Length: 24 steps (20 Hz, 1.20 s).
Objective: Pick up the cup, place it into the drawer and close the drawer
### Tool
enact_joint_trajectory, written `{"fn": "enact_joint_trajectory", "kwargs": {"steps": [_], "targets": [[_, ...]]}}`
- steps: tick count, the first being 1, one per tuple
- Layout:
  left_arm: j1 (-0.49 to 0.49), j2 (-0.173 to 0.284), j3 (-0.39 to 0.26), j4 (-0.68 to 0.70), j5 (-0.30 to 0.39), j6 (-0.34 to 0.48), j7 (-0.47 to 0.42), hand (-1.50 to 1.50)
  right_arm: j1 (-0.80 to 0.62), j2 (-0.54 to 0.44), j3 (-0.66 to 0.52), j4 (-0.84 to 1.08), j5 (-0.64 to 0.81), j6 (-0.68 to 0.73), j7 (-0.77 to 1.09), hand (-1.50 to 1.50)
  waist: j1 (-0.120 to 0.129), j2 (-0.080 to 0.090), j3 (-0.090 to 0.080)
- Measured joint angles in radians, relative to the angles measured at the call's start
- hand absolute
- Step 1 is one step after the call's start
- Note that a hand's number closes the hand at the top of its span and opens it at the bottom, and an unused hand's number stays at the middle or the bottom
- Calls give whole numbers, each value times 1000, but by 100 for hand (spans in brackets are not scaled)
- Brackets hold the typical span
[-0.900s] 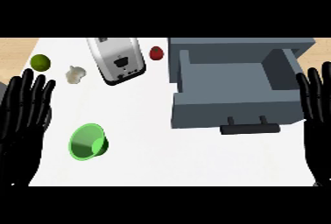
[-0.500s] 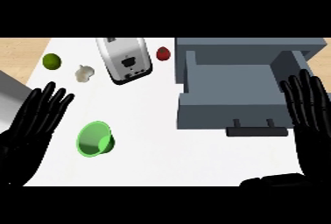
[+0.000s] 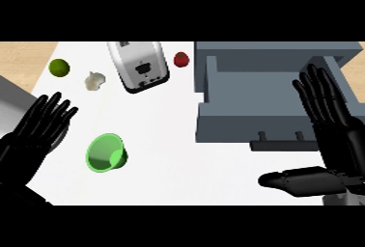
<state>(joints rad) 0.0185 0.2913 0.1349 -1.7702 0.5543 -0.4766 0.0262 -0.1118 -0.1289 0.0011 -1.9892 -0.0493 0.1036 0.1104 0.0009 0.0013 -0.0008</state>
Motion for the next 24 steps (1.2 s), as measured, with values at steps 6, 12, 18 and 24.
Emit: {"fn": "enact_joint_trajectory", "kwargs": {"steps": [6, 12, 18, 24], "targets": [[-53, 3, 30, 228, -97, -70, -99, -150, -22, -7, -17, 58, -9, 31, -42, -150, -3, 0, 0], [-92, -21, 27, 429, -254, -81, -246, -150, -71, -38, -78, 99, -44, 60, -52, -150, -4, 0, 0], [-156, -9, 35, 687, -395, -85, -429, -150, -95, -44, -93, 98, -54, 66, -34, -150, -6, 0, 0], [-261, 17, 46, 974, -498, -68, -594, -150, -114, -35, -91, 109, -42, 59, -29, -150, -8, 1, 0]]}}
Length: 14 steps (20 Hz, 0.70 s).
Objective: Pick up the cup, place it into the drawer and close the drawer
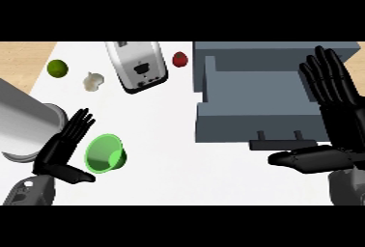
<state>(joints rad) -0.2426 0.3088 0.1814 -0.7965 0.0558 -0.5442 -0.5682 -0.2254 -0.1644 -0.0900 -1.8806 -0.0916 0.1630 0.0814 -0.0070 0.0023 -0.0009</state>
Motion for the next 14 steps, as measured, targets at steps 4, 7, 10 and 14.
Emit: {"fn": "enact_joint_trajectory", "kwargs": {"steps": [4, 7, 10, 14], "targets": [[-56, 9, -8, 184, -72, 58, -122, -150, -32, -10, -16, 33, -5, 5, 0, -150, -2, 1, 0], [-94, 4, -16, 306, -111, 99, -201, -150, -41, -7, -8, 43, 1, 6, -5, -150, -7, 3, -1], [-123, -3, -19, 392, -135, 135, -259, -150, -43, -8, -11, 27, -4, 4, 12, -150, -10, 4, -2], [-163, 2, -15, 467, -144, 147, -303, -150, -51, -11, -17, 26, -14, 7, 21, -150, -15, 6, -3]]}}
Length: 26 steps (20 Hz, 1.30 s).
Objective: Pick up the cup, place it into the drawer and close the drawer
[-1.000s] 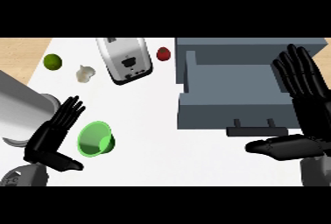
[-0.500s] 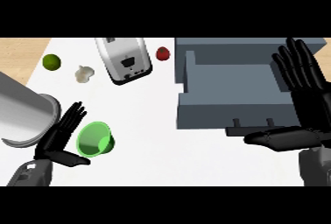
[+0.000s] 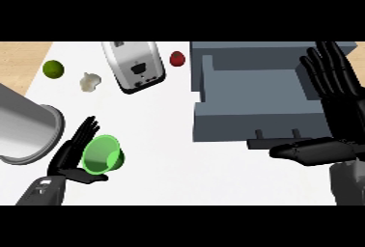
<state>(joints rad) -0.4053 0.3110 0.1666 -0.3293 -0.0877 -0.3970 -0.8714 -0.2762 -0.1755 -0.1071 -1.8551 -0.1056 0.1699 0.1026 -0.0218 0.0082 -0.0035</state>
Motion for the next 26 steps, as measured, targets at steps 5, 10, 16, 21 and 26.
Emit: {"fn": "enact_joint_trajectory", "kwargs": {"steps": [5, 10, 16, 21, 26], "targets": [[-18, -20, -9, 55, -20, 28, -55, -150, -7, -13, -10, -19, -17, 9, 23, -150, -5, 2, -1], [-42, -23, -14, 93, -31, 36, -75, -150, -24, -14, -8, -22, -22, 5, 46, -150, -6, 3, -1], [-55, -54, -24, 111, -42, 43, -98, -150, -19, -21, -13, -20, -25, 14, 42, -150, -8, 4, -1], [-75, -77, -30, 113, -35, -3, -80, 150, -20, -22, -13, -10, -24, 17, 39, -150, -9, 5, -2], [-74, -108, -38, 69, -33, 7, -118, 150, -31, -21, -12, 8, -10, 11, 33, -150, -4, 4, -2]]}}
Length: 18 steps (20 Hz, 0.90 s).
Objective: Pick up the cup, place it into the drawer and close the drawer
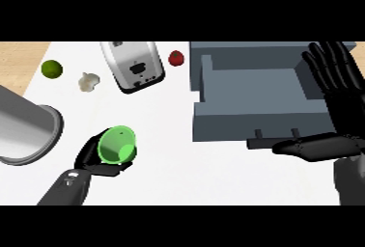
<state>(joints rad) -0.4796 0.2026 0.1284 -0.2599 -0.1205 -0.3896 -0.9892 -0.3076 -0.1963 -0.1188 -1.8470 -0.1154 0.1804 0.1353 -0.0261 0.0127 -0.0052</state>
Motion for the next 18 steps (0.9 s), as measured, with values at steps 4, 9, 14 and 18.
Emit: {"fn": "enact_joint_trajectory", "kwargs": {"steps": [4, 9, 14, 18], "targets": [[3, -3, 14, -32, -4, 94, -63, 150, 14, -5, -3, 4, 6, 7, -14, -150, -3, 1, 0], [-9, -14, 81, -55, 56, 141, -87, 150, 22, -13, -20, -10, -22, 18, -4, -150, -2, -2, 1], [-13, -37, 195, -75, 155, 226, -102, 150, 39, -5, -22, -16, -14, 10, -18, -150, 5, -4, 2], [-57, -60, 204, -119, 177, 233, -91, 150, 37, -14, -28, -15, -17, 14, -8, -150, 11, -8, 3]]}}
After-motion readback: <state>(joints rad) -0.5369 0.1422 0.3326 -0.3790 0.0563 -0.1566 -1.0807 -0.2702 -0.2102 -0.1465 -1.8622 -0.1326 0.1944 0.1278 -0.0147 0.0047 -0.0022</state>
